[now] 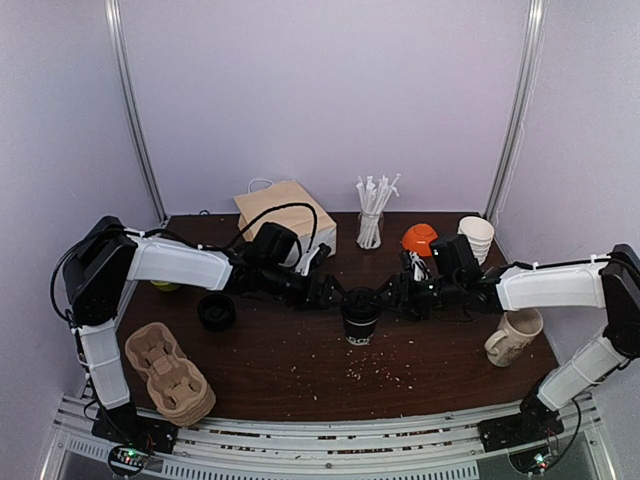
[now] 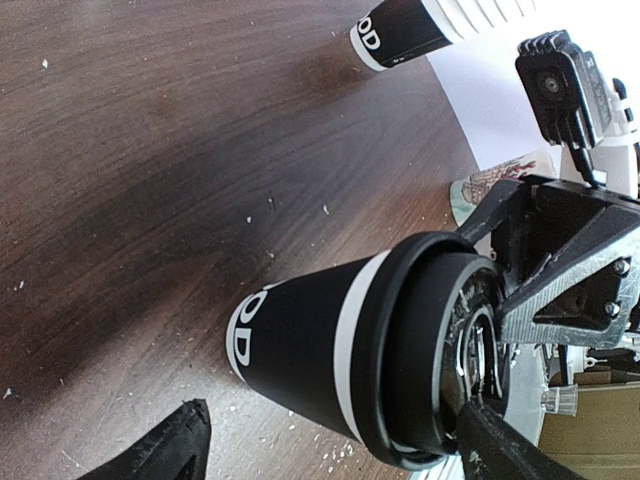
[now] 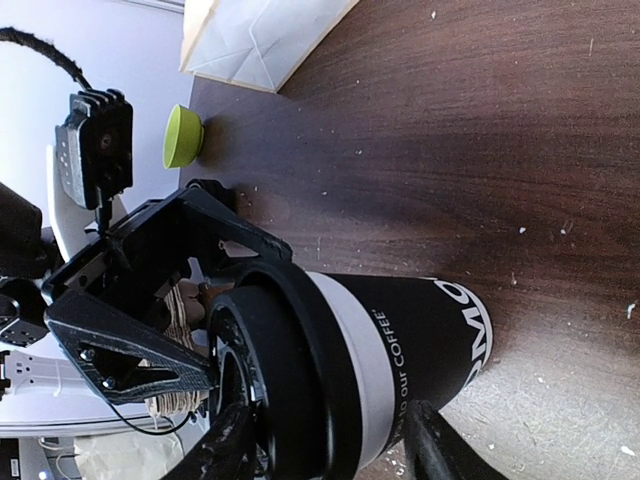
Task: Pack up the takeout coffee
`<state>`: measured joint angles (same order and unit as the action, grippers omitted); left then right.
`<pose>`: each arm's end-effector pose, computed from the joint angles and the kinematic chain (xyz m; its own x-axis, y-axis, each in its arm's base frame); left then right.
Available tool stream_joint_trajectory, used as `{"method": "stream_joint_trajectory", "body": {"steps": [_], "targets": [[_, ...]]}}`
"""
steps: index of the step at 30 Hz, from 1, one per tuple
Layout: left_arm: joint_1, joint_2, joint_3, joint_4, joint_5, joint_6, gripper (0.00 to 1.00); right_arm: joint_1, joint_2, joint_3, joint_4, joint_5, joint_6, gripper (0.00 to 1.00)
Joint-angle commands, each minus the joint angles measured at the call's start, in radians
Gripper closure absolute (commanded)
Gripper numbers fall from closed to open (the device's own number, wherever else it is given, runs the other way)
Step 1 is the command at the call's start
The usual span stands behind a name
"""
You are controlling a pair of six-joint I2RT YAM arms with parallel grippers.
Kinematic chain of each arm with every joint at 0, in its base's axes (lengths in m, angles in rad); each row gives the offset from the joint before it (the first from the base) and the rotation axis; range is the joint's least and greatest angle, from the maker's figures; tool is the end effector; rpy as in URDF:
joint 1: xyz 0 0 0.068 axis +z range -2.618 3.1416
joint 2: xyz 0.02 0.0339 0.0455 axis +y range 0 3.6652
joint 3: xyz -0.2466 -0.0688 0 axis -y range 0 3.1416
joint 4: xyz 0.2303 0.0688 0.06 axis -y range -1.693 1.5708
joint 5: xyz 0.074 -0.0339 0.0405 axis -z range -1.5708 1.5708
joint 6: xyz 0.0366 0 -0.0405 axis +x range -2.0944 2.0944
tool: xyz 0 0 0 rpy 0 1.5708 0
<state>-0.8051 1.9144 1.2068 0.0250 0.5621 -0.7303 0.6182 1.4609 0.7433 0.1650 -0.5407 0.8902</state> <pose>0.2621 -0.3008 0.1754 -0.9238 0.1465 -0.3538 0.3763 0.5181 -0.7681 0.2300 0.1867 0.1971 -0.9328 0.1542 -0.3256 -0.2049 0.5163 0.8315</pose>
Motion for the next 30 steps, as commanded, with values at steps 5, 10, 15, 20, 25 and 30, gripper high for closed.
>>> {"method": "stream_joint_trajectory", "body": {"steps": [5,10,15,20,25,30], "targets": [[-0.007,0.023,0.008,-0.038,-0.009,0.027,0.13,-0.007,0.010,-0.049,0.034,0.012,0.009,0.53],[-0.006,0.025,0.001,-0.037,-0.011,0.027,0.13,-0.013,0.016,-0.073,0.050,0.021,0.016,0.56],[-0.006,0.027,-0.006,-0.037,-0.010,0.029,0.13,-0.019,0.028,-0.099,0.070,0.027,0.022,0.59],[-0.006,0.031,-0.015,-0.036,-0.013,0.033,0.13,-0.023,0.043,-0.121,0.090,0.028,0.032,0.59],[-0.004,0.049,-0.027,-0.026,-0.004,0.035,0.13,-0.025,0.064,-0.134,0.105,0.026,0.033,0.61],[-0.003,0.057,-0.048,-0.005,0.004,0.027,0.13,-0.026,0.076,-0.153,0.119,0.029,0.039,0.63]]}}
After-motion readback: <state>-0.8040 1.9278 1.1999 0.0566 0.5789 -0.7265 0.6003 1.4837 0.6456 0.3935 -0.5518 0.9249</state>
